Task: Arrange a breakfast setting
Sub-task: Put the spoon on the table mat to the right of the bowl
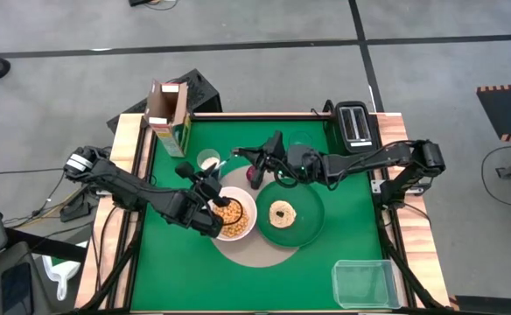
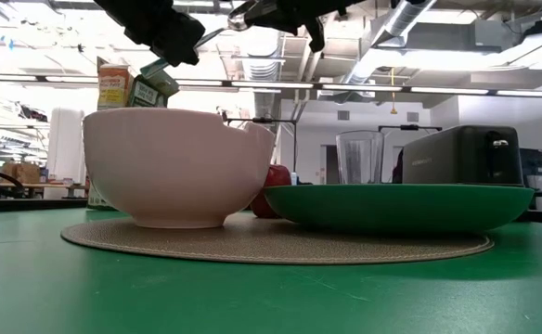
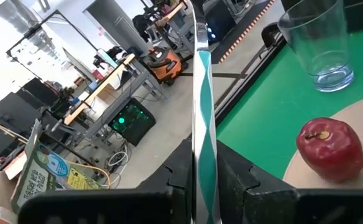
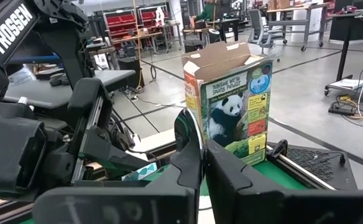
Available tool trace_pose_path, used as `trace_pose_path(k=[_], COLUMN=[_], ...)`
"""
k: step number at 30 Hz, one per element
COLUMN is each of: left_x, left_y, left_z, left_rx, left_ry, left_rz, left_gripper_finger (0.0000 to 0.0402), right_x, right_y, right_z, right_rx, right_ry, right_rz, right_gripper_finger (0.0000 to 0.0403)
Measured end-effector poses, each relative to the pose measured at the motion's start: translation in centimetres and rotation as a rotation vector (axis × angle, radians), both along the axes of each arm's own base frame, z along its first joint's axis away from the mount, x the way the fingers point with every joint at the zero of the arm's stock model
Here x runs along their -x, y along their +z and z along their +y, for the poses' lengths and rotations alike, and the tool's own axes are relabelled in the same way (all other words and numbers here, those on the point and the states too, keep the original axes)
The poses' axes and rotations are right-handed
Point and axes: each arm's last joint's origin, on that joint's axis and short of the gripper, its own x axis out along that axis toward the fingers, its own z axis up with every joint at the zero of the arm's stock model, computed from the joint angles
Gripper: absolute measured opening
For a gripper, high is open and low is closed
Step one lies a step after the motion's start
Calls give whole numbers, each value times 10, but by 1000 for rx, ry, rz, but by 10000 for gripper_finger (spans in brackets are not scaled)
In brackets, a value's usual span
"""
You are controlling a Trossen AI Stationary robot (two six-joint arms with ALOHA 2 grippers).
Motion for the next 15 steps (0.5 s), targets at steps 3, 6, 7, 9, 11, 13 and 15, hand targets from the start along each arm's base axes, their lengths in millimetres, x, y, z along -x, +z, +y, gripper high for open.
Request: trace_pose_path(k=[3, 6, 7, 9, 11, 13, 15], left_x=[0, 0, 0, 0, 1, 3, 7], left_y=[0, 0, 0, -1, 0, 1, 2], left_z=[0, 0, 0, 0, 0, -1, -4], left_rx=[6, 20, 31, 65, 104, 137, 173], left_ry=[2, 3, 4, 6, 9, 8, 4], left_rz=[-11, -22, -28, -48, -74, -96, -109], left_gripper_finger=[32, 28, 25, 23, 24, 29, 32], right_x=[0, 0, 0, 0, 4, 10, 21], right_y=[0, 0, 0, 0, 4, 12, 20], right_z=[0, 0, 1, 3, 7, 12, 17], right_rx=[2, 4, 5, 16, 47, 80, 113], right_ry=[0, 3, 4, 11, 23, 39, 62], right_rz=[-1, -1, 0, 5, 22, 33, 64], right_gripper_finger=[49, 68, 77, 98, 118, 137, 152])
